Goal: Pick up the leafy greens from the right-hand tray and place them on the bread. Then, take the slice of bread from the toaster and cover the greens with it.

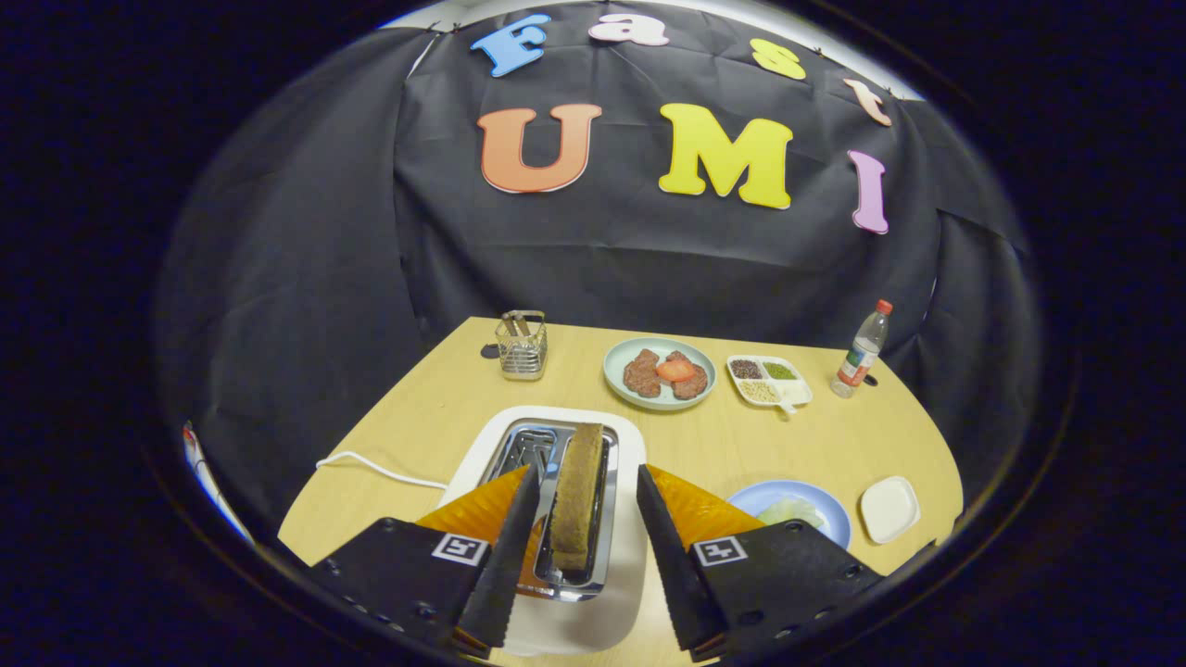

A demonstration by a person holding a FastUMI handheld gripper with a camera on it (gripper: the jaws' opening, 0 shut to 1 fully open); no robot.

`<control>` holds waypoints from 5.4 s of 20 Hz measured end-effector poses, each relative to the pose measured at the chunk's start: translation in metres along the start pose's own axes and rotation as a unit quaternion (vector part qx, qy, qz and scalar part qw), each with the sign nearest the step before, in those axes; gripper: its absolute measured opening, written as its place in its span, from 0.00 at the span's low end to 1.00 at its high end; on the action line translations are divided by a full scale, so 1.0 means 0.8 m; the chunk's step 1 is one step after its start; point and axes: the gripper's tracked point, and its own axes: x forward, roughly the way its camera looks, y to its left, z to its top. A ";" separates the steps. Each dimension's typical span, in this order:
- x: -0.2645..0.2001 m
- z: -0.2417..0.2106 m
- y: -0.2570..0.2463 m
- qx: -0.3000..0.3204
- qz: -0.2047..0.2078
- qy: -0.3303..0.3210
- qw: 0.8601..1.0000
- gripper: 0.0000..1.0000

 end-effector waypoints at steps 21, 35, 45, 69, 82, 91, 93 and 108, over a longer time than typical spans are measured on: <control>-0.129 0.111 0.005 0.005 0.008 -0.084 0.996 0.12; -0.065 0.028 -0.141 0.059 -0.057 -0.043 0.996 0.12; 0.006 -0.069 -0.214 0.148 -0.018 -0.005 0.989 0.12; 0.054 -0.173 -0.324 0.192 0.062 -0.004 0.979 0.30; -0.043 -0.120 -0.315 0.055 -0.050 -0.070 0.995 0.96; -0.199 -0.034 -0.307 0.049 -0.062 -0.174 0.982 0.96; -0.229 -0.023 -0.313 0.042 -0.064 -0.198 0.977 0.96; -0.353 -0.028 -0.356 0.065 -0.011 -0.259 0.964 0.96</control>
